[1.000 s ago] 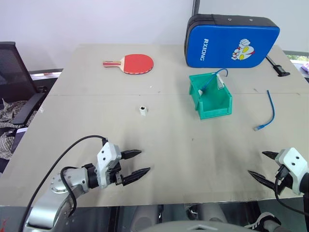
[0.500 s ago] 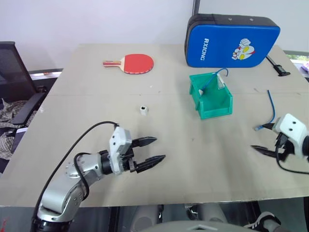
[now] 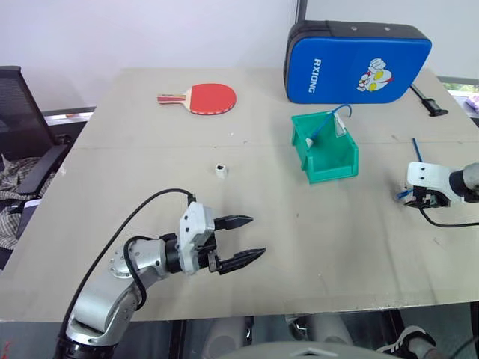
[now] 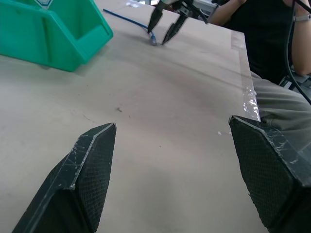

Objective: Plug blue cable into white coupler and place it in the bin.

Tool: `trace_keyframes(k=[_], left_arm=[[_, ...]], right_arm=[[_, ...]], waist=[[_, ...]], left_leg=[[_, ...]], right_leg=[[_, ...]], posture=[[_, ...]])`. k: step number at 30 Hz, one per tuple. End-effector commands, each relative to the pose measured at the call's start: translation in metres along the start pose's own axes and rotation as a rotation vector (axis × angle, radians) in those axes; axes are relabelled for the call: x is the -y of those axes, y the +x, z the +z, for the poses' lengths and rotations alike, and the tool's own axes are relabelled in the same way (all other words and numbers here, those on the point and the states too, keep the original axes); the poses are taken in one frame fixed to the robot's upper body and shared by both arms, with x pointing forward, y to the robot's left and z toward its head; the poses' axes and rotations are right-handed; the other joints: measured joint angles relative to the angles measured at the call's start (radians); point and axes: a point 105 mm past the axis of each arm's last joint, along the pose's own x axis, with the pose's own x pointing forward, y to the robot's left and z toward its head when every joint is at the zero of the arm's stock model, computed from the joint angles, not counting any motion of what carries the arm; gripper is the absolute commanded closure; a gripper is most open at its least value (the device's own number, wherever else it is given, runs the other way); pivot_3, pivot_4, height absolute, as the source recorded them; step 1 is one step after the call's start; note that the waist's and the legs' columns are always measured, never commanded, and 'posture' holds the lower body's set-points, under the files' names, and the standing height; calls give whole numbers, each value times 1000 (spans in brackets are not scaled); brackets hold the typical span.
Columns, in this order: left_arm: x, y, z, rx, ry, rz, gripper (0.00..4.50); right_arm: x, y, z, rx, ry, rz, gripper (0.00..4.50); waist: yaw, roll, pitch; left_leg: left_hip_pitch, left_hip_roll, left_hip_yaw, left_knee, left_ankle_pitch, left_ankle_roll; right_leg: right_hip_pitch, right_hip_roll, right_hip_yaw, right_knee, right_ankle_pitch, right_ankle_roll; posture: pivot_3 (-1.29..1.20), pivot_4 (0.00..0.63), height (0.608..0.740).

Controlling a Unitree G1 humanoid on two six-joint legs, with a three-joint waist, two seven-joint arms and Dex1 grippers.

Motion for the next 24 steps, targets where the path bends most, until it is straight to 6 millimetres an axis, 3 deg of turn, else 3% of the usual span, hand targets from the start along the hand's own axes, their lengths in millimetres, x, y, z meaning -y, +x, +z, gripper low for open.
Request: trace_keyframes(k=[1, 2, 5, 7, 9, 13, 16, 19, 22, 24], left_arm=[[3, 0, 13, 33, 57, 1, 696], [2, 0, 13, 34, 57, 6, 696], [2, 0, 13, 32, 55, 18, 696], [2, -1, 12, 29, 51, 33, 696], [0, -4, 9, 18, 53, 61, 696], [-10, -5, 5, 12, 84, 133, 696], [-23, -4, -7, -65, 127, 190, 696], [-36, -5, -16, -151, 153, 221, 696], [-41, -4, -19, -176, 161, 201, 696], [-42, 0, -20, -178, 173, 172, 696]], right_arm=[[-5, 9, -5, -12, -4, 61, 4136], [-6, 10, -5, -11, -11, 74, 4449], [-6, 12, 0, 14, -21, 101, 4449], [-4, 10, 17, 89, -18, 118, 4449], [-6, 7, 50, 203, -31, 162, 4449], [-31, 5, 128, 364, -81, 250, 4449], [-61, 30, 187, 429, -115, 296, 4449], [-76, 58, 214, 424, -156, 281, 4449], [-85, 61, 223, 456, -151, 317, 3612], [-81, 56, 222, 488, -128, 294, 2677]], waist=[[-4, -2, -1], [-7, -2, -1], [-10, -2, -1], [-10, -2, -1], [-13, -2, -1], [-16, 0, 0], [-8, 3, 2], [-1, 4, 2], [5, 3, 1], [3, 2, 1]], left_leg=[[0, 0, 0, 0, 0, 0], [1, 0, 0, 1, 0, 0], [7, 0, 0, 1, 0, 0], [11, 0, 0, 0, 0, 0], [12, 1, -1, -1, 0, 0], [13, 3, -1, -4, 0, 0], [13, 5, -3, -5, 0, 0], [12, 5, -5, -6, 0, 0], [10, 2, -3, -6, 1, -1], [10, 0, -1, -6, 1, -1]], right_leg=[[0, 0, 0, 0, 0, 0], [1, 0, 0, 0, 0, 0], [7, -1, 1, 0, 0, 0], [10, -1, 1, 0, 0, 0], [11, 0, 1, 0, 0, 0], [10, 0, 2, 1, 1, -1], [8, 2, 0, 3, 1, -3], [7, 4, -3, 3, 1, -3], [6, 1, -2, 2, 3, -6], [6, -2, -2, 0, 3, -6]], posture=[[0, 150, 731], [0, 150, 731], [0, 150, 731], [0, 150, 731], [0, 150, 731], [0, 150, 731], [0, 150, 731], [0, 150, 731], [0, 150, 731], [0, 150, 731]])
